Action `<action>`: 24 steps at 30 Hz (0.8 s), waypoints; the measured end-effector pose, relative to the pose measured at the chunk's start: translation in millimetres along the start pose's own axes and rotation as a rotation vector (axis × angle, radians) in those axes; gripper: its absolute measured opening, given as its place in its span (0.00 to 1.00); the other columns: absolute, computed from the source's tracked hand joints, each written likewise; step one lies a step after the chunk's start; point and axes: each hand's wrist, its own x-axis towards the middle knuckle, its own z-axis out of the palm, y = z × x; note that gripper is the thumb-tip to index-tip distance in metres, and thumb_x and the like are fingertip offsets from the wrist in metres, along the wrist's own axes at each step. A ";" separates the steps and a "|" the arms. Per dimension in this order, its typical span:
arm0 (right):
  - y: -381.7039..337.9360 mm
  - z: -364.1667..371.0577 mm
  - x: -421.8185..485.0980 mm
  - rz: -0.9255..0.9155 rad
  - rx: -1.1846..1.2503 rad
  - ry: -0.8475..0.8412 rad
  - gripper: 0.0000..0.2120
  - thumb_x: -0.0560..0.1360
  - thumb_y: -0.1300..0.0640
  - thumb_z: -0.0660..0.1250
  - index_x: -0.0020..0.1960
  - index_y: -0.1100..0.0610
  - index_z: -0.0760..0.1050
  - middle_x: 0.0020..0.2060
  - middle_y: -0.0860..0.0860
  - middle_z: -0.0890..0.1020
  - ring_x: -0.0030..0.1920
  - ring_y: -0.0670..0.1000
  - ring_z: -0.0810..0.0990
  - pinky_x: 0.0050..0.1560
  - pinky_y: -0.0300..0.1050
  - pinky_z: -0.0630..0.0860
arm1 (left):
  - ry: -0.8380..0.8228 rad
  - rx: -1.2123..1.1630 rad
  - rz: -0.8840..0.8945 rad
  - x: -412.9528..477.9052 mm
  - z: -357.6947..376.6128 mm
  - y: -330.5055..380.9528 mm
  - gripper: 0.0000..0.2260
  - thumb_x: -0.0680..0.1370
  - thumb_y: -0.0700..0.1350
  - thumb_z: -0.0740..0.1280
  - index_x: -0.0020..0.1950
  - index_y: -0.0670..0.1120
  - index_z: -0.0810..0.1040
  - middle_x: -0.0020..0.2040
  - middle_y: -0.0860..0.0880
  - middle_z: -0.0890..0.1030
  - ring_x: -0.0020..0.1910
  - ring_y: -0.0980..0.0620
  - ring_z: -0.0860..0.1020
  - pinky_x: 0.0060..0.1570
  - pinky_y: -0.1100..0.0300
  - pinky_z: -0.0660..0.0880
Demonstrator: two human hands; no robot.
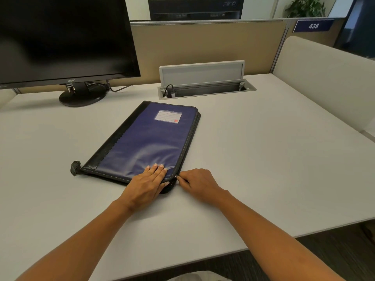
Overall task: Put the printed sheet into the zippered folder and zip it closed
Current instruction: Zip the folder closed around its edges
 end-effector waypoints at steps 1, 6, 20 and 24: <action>-0.1 0.3 0.2 0.004 -0.003 -0.001 0.14 0.79 0.51 0.54 0.35 0.53 0.63 0.37 0.56 0.81 0.37 0.57 0.76 0.34 0.43 0.58 | 0.011 0.003 0.003 -0.3 0.4 0.0 0.35 0.82 0.51 0.37 0.49 0.36 0.82 0.47 0.40 0.84 0.45 0.44 0.83 0.39 0.52 0.80; -2.0 0.2 -0.1 -0.021 -0.013 -0.048 0.13 0.79 0.53 0.53 0.36 0.54 0.65 0.40 0.58 0.81 0.39 0.59 0.76 0.35 0.45 0.61 | 0.020 0.022 0.021 -1.6 3.7 -1.3 0.35 0.82 0.51 0.37 0.49 0.35 0.82 0.47 0.39 0.84 0.46 0.43 0.83 0.40 0.51 0.80; -18.8 2.1 -9.1 -0.137 0.042 -0.108 0.14 0.79 0.56 0.54 0.40 0.61 0.71 0.41 0.61 0.81 0.40 0.62 0.76 0.37 0.46 0.61 | 0.041 0.028 0.043 -5.1 13.9 -4.6 0.34 0.82 0.51 0.38 0.50 0.35 0.81 0.47 0.39 0.84 0.46 0.42 0.83 0.42 0.50 0.79; -20.0 2.4 -9.4 -0.144 0.024 -0.095 0.14 0.78 0.55 0.54 0.40 0.61 0.71 0.41 0.61 0.81 0.40 0.61 0.76 0.37 0.48 0.63 | 0.040 0.032 0.047 -4.9 13.9 -5.1 0.34 0.82 0.51 0.38 0.50 0.35 0.81 0.48 0.39 0.84 0.47 0.43 0.83 0.43 0.50 0.79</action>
